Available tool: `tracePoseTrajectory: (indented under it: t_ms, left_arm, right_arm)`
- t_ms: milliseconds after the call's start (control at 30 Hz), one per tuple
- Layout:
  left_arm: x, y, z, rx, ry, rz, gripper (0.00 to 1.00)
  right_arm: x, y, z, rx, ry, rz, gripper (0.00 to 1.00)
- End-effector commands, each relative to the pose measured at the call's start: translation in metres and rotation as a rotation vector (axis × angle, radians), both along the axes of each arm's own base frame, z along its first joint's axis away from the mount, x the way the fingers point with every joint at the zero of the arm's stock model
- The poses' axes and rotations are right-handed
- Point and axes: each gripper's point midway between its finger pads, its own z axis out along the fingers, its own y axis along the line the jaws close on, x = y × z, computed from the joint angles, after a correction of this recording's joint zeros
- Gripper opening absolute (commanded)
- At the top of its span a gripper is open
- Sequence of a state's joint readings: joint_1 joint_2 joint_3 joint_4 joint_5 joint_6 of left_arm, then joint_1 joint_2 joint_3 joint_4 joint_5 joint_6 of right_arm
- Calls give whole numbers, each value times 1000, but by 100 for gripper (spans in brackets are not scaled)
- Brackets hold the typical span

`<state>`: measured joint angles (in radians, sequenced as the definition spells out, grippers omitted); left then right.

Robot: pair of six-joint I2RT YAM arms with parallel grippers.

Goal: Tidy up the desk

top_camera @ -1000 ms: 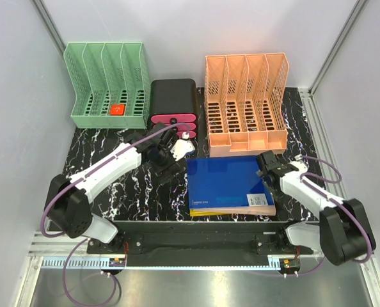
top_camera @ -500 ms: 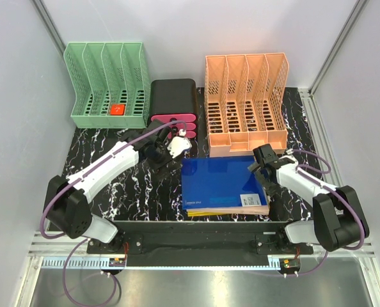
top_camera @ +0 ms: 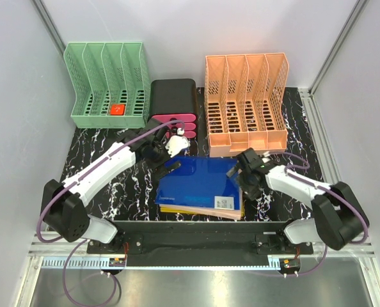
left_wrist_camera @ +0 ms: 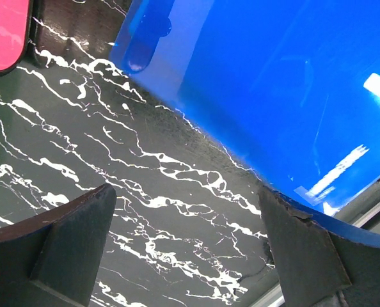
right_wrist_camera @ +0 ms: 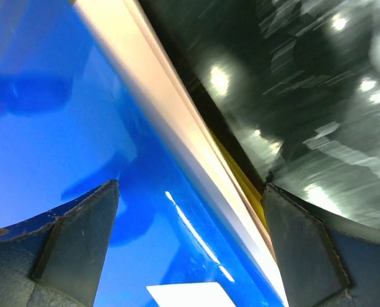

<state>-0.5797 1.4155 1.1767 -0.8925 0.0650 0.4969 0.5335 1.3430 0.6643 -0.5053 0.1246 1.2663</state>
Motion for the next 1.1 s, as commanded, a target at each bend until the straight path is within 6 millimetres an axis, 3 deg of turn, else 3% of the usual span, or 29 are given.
tracePoseTrajectory:
  t_ms: [0,100,200,400,500,533,600,633,733,833,1067]
  left_arm:
    - [6,6,22,-15,-78,5,99]
    - [4,11,21,-9,-78,11,99]
    - [1,18,19,6,-77,16,99]
    - [6,36,15,34,-92,43,99]
    - [24,62,14,50,-126,102,99]
    - [33,81,13,57,-134,161,99]
    - [43,100,9,68,-134,197,99]
    - [47,116,6,74,-127,243,99]
    - [55,139,-11,105,-113,297,99]
    - [60,147,-30,135,-96,326,99]
    - [65,137,-68,119,-18,352,99]
  right_arm:
    - [-17,49,-8,72,92,71,100]
    - [-20,71,-10,80,100,113,100]
    - [-19,79,-8,82,98,132,100]
    - [-13,57,13,5,10,126,100]
    - [-15,44,20,-16,-2,126,100]
    - [-18,38,21,-29,4,124,100]
    - [-21,32,24,-29,-8,136,100]
    - [-23,31,24,-27,-9,142,100]
    - [-25,31,28,-4,-23,162,100]
    - [-25,40,31,46,-49,207,100]
    - [-17,75,45,273,-184,336,100]
